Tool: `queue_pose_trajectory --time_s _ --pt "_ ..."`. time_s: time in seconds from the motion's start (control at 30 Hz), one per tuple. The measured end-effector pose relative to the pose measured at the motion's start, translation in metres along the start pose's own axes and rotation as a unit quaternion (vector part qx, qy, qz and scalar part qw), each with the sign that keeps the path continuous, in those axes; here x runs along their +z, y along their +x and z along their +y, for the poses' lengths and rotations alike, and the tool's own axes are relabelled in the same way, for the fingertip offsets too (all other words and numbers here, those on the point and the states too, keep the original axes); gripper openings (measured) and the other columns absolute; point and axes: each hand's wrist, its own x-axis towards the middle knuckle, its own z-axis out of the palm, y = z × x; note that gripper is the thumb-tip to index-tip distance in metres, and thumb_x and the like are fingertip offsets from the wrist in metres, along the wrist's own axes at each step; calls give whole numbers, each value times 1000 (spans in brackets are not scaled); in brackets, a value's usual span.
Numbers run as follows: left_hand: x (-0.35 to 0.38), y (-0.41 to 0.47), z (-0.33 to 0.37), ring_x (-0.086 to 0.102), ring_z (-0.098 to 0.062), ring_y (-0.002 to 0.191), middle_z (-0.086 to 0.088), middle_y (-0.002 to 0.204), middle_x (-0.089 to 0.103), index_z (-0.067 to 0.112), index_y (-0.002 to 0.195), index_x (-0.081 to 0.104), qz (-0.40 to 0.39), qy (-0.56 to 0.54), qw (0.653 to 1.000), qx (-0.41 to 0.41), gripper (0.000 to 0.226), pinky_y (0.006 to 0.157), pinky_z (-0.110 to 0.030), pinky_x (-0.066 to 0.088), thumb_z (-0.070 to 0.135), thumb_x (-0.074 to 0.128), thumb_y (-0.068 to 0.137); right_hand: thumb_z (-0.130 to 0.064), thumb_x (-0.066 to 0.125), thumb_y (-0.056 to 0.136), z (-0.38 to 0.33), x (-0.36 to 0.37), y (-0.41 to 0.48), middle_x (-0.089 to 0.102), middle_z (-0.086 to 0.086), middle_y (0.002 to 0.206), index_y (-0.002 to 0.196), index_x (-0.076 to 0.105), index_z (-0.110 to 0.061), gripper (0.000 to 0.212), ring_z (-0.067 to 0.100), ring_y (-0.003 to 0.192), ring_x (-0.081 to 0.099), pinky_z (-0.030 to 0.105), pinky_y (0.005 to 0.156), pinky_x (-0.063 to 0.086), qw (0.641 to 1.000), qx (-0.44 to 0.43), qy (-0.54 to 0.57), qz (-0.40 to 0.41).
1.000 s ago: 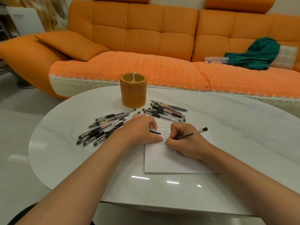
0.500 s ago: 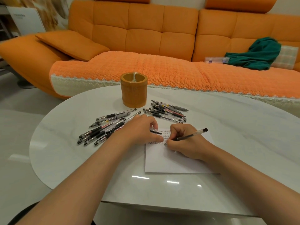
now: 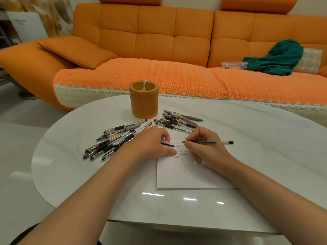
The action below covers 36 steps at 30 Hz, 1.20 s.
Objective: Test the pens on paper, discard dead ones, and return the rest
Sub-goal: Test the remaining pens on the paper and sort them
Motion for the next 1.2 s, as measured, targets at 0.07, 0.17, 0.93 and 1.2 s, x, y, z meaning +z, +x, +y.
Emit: queue_pose_trajectory --time_s 0.07,0.17,0.93,1.2 --pt "0 -1 0 44 -9 104 14 106 51 41 108 56 1 2 1000 6 43 86 -31 48 64 73 76 0 65 90 0 -4 0 61 -2 59 85 71 -16 18 15 46 50 27 46 41 999 -13 -32 6" --pt "-1 -4 0 47 -6 100 16 104 52 40 107 58 12 -7 1000 17 39 84 -30 49 64 70 78 -2 52 99 -5 -14 2 66 -6 70 102 75 -25 33 13 56 58 28 48 46 995 -37 -91 -5" --pt "-9 -14 5 58 -4 84 20 90 62 35 101 66 110 -101 988 34 10 70 -22 48 26 65 95 -33 65 94 -27 -24 14 59 -16 93 104 71 -37 12 4 76 51 27 65 39 913 -65 -401 -32" --pt "-10 -18 12 59 -5 86 22 90 61 39 99 65 103 -106 988 37 13 70 -21 49 27 66 95 -33 58 98 -23 -21 13 54 -15 105 108 67 -36 14 6 83 49 27 67 37 889 -85 -449 -27"
